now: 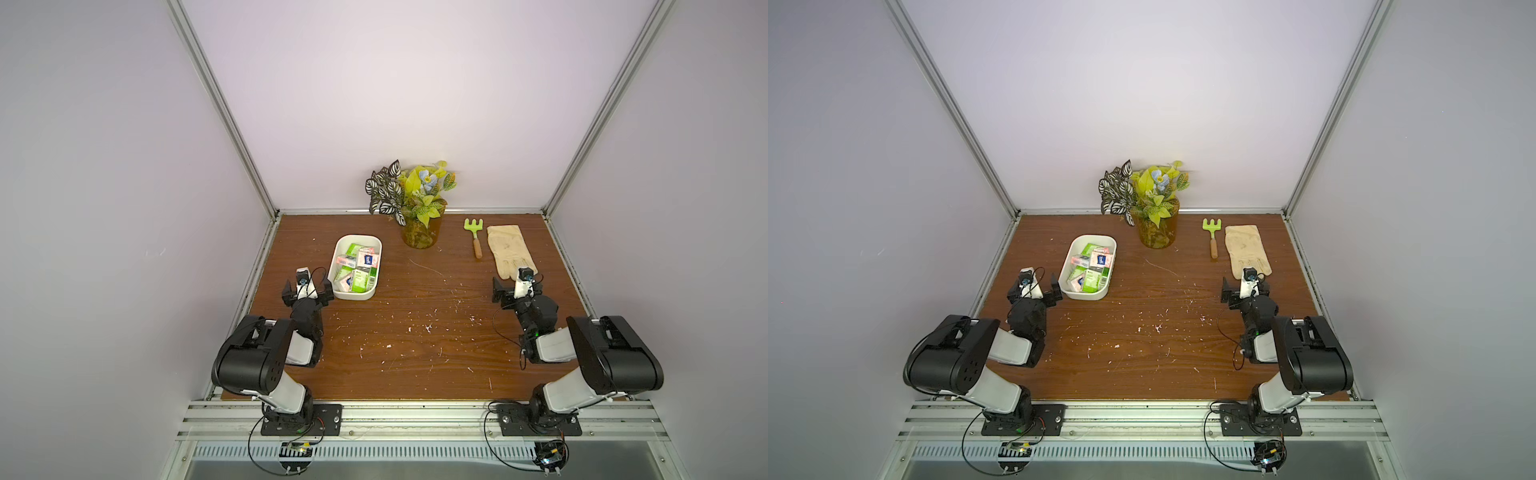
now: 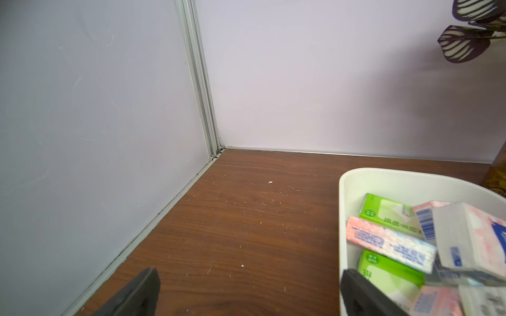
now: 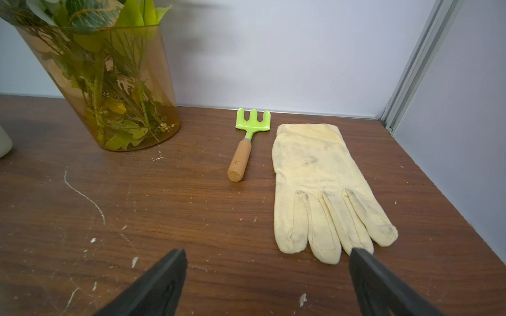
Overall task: Take the pocket tissues out of the storage box
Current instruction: Move the storage box to the center of the board.
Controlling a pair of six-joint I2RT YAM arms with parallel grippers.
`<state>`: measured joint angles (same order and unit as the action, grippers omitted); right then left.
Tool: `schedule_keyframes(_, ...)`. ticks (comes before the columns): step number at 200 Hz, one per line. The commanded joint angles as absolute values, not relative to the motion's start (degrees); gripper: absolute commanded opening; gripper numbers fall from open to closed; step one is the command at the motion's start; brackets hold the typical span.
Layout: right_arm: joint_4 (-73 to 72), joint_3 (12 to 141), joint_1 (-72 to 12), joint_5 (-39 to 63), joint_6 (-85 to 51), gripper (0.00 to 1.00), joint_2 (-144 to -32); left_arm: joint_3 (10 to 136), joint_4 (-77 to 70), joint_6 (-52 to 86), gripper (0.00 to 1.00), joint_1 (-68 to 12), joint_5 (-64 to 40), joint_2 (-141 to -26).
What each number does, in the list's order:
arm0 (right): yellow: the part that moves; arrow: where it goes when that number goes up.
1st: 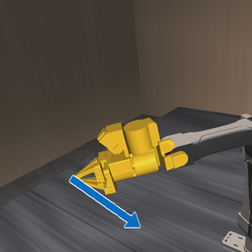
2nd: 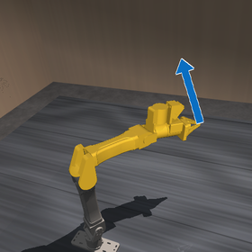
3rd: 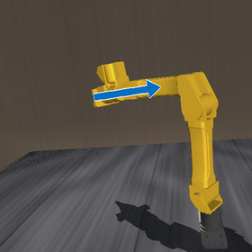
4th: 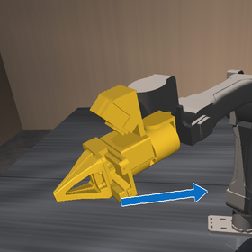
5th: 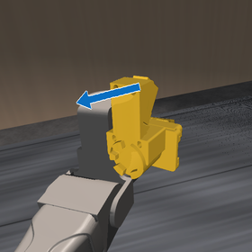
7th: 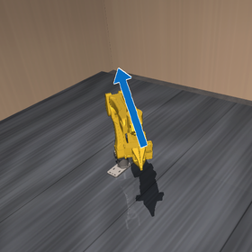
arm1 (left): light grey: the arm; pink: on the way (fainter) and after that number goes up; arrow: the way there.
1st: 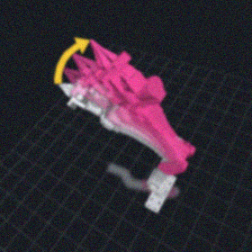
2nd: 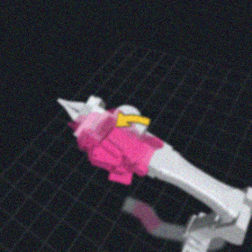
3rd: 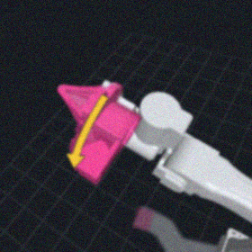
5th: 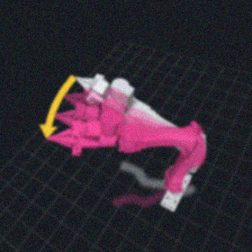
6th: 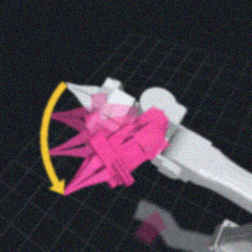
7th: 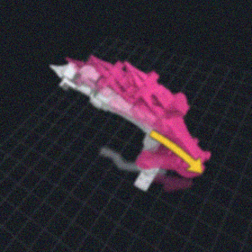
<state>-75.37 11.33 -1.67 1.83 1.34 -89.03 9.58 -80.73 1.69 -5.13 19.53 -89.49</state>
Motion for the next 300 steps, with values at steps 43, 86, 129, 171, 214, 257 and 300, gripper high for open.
schedule_keyframes(43, -76.0, 12.3, -1.7, 1.8, 1.8, 0.99, -88.5, 9.7, -81.2, 1.4, 0.99, -4.7, 19.1, -89.7)
schedule_keyframes(86, -75.5, 12.7, -0.8, 1.3, 0.4, 0.99, -88.6, 9.8, -81.1, 1.4, 0.99, -4.7, 19.1, -89.7)
schedule_keyframes(129, -76.5, 12.1, -0.7, 0.9, 0.2, 0.99, -88.4, 9.3, -81.3, 1.2, 0.99, -4.6, 19.0, -88.8)
schedule_keyframes(171, -77.3, 8.8, -0.7, -0.1, 0.1, 0.99, -81.8, 4.7, -79.8, 2.0, 0.99, -4.7, 21.7, -76.4)
schedule_keyframes(214, -66.7, 8.4, -0.9, -2.1, -1.9, 0.99, -68.1, 8.6, -60.7, 6.4, 0.99, -4.7, 23.2, -58.0)
schedule_keyframes(257, -49.8, 13.0, -1.5, -0.4, -9.6, 0.99, -55.5, 32.3, -24.0, 10.9, 0.99, -4.6, 19.7, -59.5)
schedule_keyframes(300, -31.1, 21.5, -2.4, 5.7, -16.9, 0.99, -50.0, 54.8, 1.4, 13.7, 0.99, -4.4, 12.2, -75.0)
